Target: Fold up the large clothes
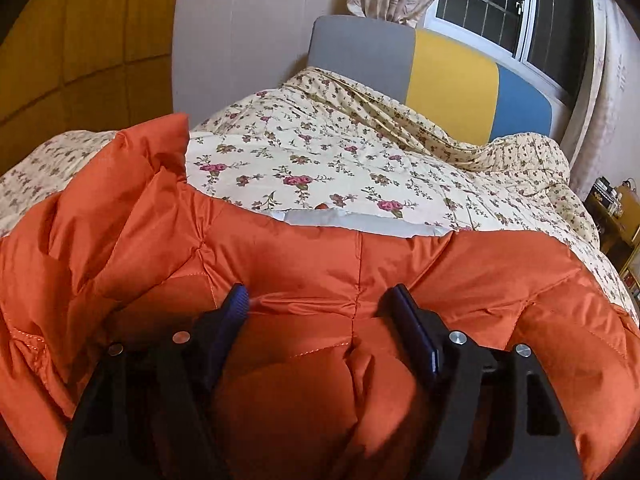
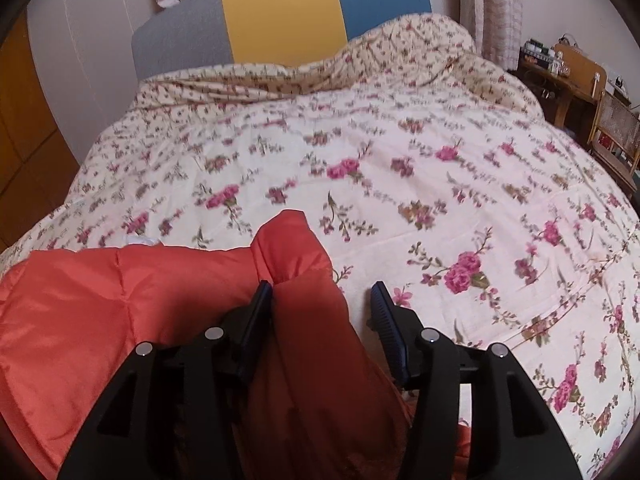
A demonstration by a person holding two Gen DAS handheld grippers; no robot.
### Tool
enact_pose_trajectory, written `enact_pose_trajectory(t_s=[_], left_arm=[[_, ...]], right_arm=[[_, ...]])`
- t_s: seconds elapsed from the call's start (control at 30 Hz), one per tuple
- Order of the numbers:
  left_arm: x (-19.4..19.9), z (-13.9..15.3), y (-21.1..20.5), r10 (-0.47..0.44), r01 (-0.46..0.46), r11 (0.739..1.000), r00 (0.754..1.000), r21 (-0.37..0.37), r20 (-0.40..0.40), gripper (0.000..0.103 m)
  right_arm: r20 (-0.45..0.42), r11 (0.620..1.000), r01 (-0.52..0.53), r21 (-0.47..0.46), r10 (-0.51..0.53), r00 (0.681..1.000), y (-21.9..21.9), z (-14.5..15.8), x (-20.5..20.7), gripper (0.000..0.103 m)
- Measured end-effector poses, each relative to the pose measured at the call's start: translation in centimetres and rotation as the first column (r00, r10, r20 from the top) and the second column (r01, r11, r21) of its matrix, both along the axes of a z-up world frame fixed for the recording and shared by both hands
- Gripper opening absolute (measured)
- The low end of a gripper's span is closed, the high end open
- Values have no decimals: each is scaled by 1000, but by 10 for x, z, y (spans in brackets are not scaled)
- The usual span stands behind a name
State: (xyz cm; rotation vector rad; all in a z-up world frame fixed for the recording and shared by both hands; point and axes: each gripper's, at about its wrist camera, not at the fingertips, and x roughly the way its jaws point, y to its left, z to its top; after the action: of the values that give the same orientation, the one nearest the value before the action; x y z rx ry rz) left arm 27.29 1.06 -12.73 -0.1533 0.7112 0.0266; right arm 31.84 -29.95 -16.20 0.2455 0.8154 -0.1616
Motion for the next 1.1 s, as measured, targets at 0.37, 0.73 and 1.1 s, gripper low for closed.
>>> enact_pose_trajectory(t_s=[0.37,0.73,1.1], left_arm=[[-36,52,-8,79,-76,995,995,-60,56,84],[-12,15,-39,82,-82,996,996,-19,-20,89],[-4,-3,-45,83,-83,996,996,24,-19,91]], right_arm=[[242,968,-240,-78,252,937,83,91,-75,55],[126,975,-207,81,196,972,100,29,-43,52],[106,983,-182,1,180,978,113,8,-31,53]])
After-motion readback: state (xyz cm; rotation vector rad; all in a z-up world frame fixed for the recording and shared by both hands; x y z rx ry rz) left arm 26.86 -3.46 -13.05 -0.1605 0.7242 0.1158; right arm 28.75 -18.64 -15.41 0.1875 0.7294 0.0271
